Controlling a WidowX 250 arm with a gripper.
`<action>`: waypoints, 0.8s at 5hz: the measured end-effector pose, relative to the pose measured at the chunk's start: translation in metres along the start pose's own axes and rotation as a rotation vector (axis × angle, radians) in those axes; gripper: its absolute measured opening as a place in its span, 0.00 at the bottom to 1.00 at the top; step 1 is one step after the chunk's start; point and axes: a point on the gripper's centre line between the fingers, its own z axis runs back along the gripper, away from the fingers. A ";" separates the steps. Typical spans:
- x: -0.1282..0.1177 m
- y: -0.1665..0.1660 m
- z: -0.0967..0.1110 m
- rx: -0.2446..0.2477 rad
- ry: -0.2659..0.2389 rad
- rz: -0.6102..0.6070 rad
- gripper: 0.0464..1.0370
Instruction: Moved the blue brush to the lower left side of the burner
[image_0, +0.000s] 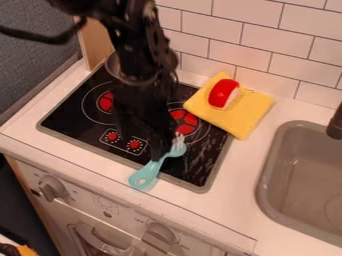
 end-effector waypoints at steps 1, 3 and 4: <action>-0.001 -0.011 -0.018 0.006 0.013 -0.022 0.96; 0.004 -0.020 -0.034 0.007 0.014 -0.023 0.91; 0.010 -0.016 -0.036 0.009 -0.004 0.001 0.64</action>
